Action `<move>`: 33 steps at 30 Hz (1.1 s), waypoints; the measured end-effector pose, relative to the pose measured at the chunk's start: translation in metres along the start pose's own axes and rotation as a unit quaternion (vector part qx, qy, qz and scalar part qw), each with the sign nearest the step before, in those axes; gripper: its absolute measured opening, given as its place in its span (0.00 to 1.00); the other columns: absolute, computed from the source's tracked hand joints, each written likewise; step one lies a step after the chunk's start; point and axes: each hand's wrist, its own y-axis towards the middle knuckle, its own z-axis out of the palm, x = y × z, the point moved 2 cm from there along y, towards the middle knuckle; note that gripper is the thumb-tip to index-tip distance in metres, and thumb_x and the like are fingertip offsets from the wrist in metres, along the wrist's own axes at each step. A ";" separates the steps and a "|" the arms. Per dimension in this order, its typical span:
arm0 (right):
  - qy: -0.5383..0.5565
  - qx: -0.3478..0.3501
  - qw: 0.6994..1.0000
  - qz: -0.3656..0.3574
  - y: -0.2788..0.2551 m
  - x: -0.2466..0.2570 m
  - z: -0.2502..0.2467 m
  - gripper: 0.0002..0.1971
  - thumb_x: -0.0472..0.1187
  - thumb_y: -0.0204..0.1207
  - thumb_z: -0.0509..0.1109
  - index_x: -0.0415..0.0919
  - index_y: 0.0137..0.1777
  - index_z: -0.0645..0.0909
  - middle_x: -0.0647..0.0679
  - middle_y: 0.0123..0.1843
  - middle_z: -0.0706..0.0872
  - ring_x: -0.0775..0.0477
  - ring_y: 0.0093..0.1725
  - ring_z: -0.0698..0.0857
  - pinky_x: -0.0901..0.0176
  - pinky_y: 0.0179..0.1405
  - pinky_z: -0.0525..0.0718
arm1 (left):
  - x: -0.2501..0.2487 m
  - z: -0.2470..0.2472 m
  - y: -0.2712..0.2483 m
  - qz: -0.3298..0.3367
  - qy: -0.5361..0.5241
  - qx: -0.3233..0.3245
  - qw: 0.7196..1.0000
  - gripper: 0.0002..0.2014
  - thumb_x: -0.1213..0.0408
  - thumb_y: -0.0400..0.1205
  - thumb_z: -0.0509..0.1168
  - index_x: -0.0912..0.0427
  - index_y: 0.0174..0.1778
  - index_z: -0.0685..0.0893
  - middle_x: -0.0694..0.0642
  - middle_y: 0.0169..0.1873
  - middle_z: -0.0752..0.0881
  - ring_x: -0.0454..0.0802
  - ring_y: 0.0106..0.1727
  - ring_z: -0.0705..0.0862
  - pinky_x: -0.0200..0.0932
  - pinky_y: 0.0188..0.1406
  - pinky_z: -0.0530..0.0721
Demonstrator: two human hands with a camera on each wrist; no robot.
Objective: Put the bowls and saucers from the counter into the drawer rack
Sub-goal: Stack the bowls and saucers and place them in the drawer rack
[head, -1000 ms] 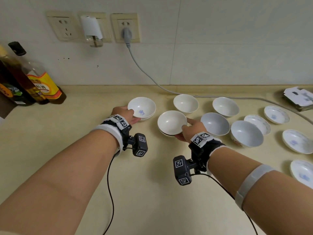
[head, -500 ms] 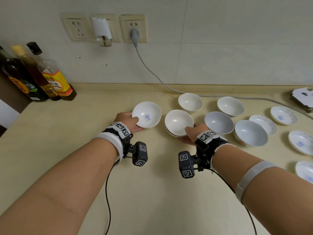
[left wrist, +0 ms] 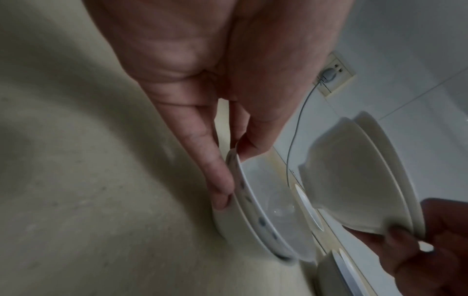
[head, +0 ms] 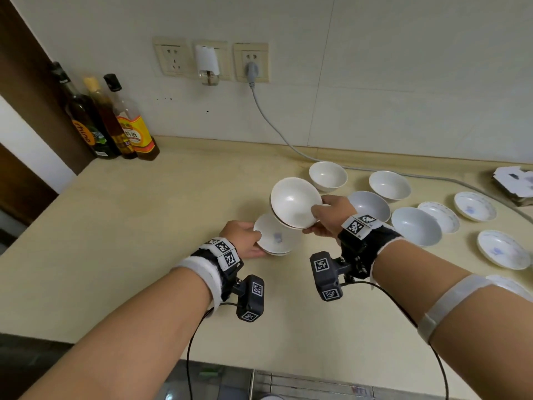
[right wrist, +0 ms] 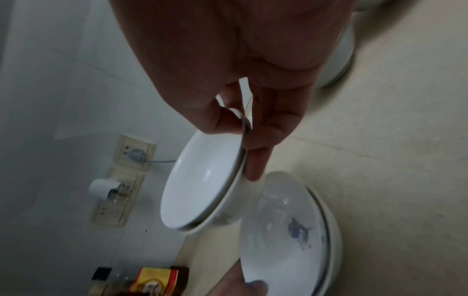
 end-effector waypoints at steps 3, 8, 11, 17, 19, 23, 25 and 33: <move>-0.043 0.024 0.999 0.007 -0.009 -0.003 0.011 0.22 0.32 0.78 0.61 0.38 0.72 0.76 0.31 0.51 0.88 0.37 0.32 0.92 0.61 0.22 0.87 | 0.006 0.005 -0.008 -0.017 -0.015 0.020 1.000 0.20 0.79 0.84 0.60 0.69 0.73 0.78 0.68 0.55 0.86 0.65 0.53 0.91 0.49 0.41 0.93; -0.085 0.022 0.996 0.009 -0.009 -0.015 0.024 0.23 0.33 0.77 0.61 0.40 0.73 0.76 0.36 0.42 0.87 0.32 0.37 0.93 0.48 0.37 0.92 | 0.012 0.004 -0.010 -0.065 -0.067 0.022 0.995 0.16 0.58 0.88 0.58 0.55 0.71 0.79 0.63 0.65 0.84 0.64 0.46 0.92 0.59 0.55 0.90; -0.106 0.025 0.994 0.001 -0.007 -0.021 0.031 0.25 0.34 0.77 0.60 0.41 0.75 0.76 0.32 0.51 0.88 0.30 0.39 0.93 0.42 0.41 0.93 | 0.016 0.006 -0.008 -0.086 -0.125 0.015 0.988 0.23 0.41 0.85 0.58 0.56 0.66 0.76 0.64 0.60 0.83 0.65 0.54 0.89 0.64 0.55 0.89; -0.131 0.015 0.991 -0.011 -0.008 -0.031 0.034 0.28 0.35 0.77 0.58 0.47 0.78 0.73 0.36 0.47 0.90 0.41 0.29 0.90 0.58 0.23 0.90 | 0.019 0.020 -0.006 -0.051 -0.127 0.025 0.990 0.21 0.62 0.83 0.67 0.56 0.73 0.77 0.62 0.69 0.80 0.64 0.67 0.82 0.60 0.49 0.91; -0.158 0.026 0.987 -0.003 -0.009 -0.035 0.033 0.28 0.39 0.78 0.60 0.48 0.80 0.70 0.41 0.45 0.87 0.42 0.33 0.91 0.53 0.32 0.92 | 0.022 0.022 -0.005 -0.032 -0.133 0.020 0.990 0.22 0.71 0.83 0.63 0.58 0.74 0.76 0.62 0.69 0.79 0.66 0.68 0.80 0.59 0.47 0.91; -0.066 0.091 0.990 0.084 -0.014 -0.050 0.035 0.24 0.44 0.82 0.61 0.43 0.78 0.69 0.40 0.62 0.80 0.32 0.51 0.92 0.38 0.52 0.91 | 0.026 0.026 -0.012 -0.006 -0.131 0.005 0.991 0.20 0.77 0.81 0.59 0.56 0.67 0.76 0.62 0.67 0.79 0.67 0.67 0.80 0.64 0.53 0.89; -0.016 0.114 0.988 0.100 -0.018 -0.056 0.035 0.22 0.40 0.81 0.62 0.40 0.76 0.70 0.36 0.64 0.81 0.29 0.54 0.91 0.34 0.55 0.90 | 0.030 0.028 -0.022 -0.004 -0.122 -0.005 0.993 0.20 0.78 0.81 0.59 0.57 0.67 0.77 0.61 0.65 0.79 0.67 0.64 0.81 0.65 0.52 0.89; -0.035 0.243 0.968 0.056 -0.052 -0.097 0.013 0.23 0.33 0.77 0.60 0.42 0.72 0.74 0.36 0.64 0.84 0.32 0.61 0.86 0.33 0.60 0.87 | 0.062 0.046 -0.103 0.010 -0.092 -0.076 0.993 0.24 0.77 0.78 0.62 0.55 0.69 0.81 0.63 0.64 0.81 0.66 0.59 0.84 0.70 0.46 0.90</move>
